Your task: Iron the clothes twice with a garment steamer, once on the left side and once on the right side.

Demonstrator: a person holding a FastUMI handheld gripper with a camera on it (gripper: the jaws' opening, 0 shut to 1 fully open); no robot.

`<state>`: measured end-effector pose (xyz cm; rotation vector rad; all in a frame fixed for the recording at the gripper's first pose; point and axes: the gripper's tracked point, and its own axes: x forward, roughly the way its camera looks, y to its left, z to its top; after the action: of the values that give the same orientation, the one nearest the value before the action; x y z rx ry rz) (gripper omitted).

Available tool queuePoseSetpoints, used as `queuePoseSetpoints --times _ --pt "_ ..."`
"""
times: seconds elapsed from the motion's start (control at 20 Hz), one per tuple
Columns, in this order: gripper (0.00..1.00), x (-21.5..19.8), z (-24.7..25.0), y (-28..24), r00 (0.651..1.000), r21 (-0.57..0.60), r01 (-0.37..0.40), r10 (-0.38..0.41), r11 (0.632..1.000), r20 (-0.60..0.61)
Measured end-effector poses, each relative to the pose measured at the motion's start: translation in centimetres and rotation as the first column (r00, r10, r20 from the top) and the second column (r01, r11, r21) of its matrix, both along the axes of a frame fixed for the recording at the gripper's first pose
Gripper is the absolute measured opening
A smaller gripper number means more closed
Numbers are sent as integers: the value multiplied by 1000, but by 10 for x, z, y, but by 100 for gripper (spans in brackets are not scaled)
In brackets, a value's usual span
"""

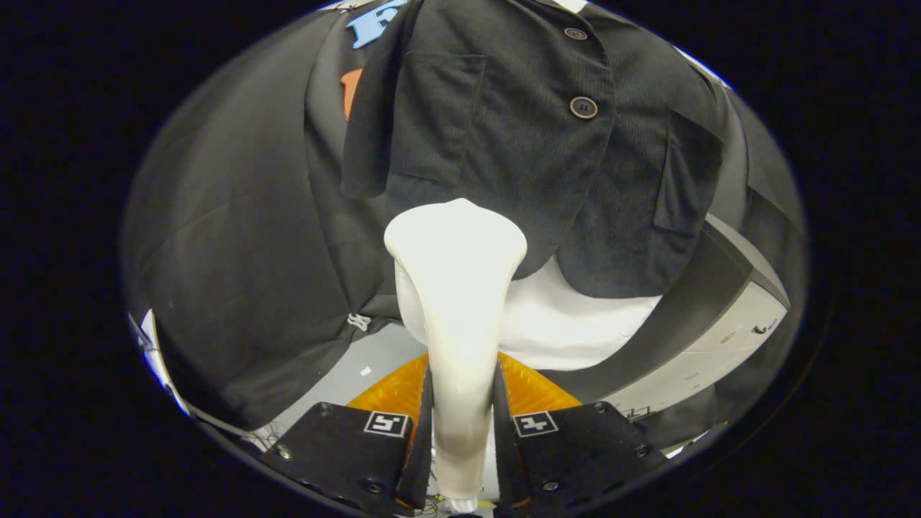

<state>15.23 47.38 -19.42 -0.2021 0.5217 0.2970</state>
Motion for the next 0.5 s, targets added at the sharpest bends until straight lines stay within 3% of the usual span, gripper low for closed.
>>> queuePoseSetpoints --times 0.5 --pt "40 -21 36 -38 998 22 -15 14 1000 56"
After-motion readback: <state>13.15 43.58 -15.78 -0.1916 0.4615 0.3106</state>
